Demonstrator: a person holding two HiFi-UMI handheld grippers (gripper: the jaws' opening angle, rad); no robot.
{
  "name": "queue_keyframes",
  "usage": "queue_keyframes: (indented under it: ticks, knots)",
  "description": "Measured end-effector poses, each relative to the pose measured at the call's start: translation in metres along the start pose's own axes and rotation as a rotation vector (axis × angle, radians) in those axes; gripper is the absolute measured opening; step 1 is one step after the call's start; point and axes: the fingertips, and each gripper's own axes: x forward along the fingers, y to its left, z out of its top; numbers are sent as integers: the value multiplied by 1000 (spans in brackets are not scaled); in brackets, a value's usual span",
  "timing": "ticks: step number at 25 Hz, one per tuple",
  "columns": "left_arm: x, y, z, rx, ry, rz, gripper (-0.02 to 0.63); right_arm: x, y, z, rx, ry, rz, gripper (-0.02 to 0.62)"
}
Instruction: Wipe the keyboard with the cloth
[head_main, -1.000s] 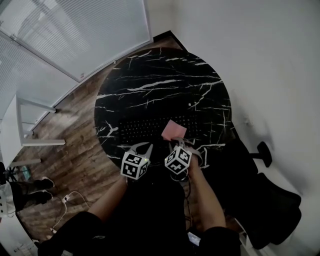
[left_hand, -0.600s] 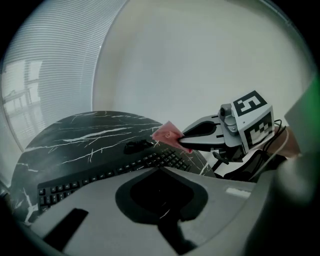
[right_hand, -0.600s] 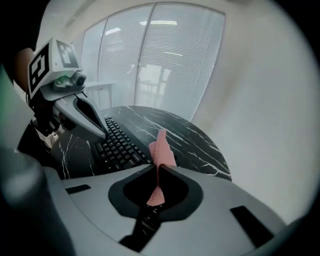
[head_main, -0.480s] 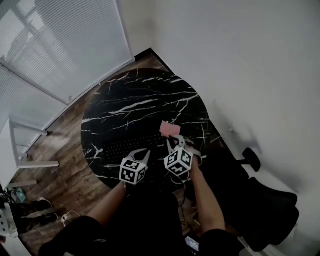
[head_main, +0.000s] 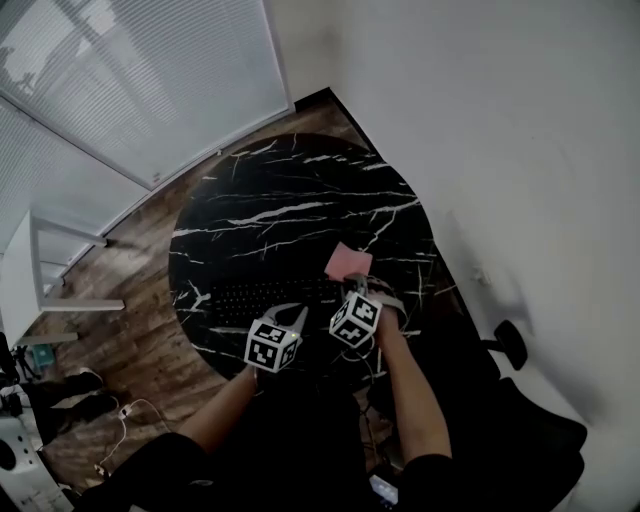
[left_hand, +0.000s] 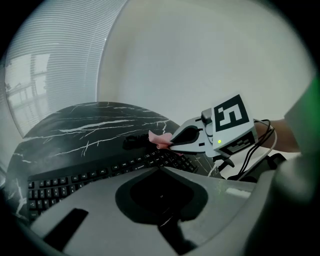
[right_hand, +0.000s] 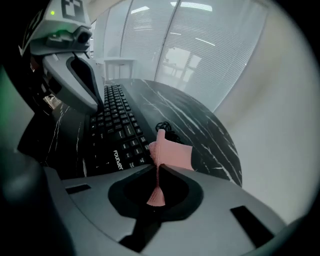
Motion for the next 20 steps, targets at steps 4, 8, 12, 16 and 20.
queue_keyframes:
  ticks: [4, 8, 12, 16, 20]
  knots:
    - [3, 9, -2, -5, 10, 19, -3, 12, 6, -4, 10, 15, 39, 11]
    - [7, 12, -6, -9, 24, 25, -3, 13, 5, -3, 29, 10, 64, 11]
    - [8, 8, -9, -5, 32, 16, -3, 10, 7, -4, 29, 6, 69, 11]
    - [9, 4, -11, 5, 39, 6, -3, 5, 19, -7, 23, 12, 105, 11]
    - [10, 0, -14, 13, 46, -1, -3, 0, 33, -12, 39, 11, 130, 11]
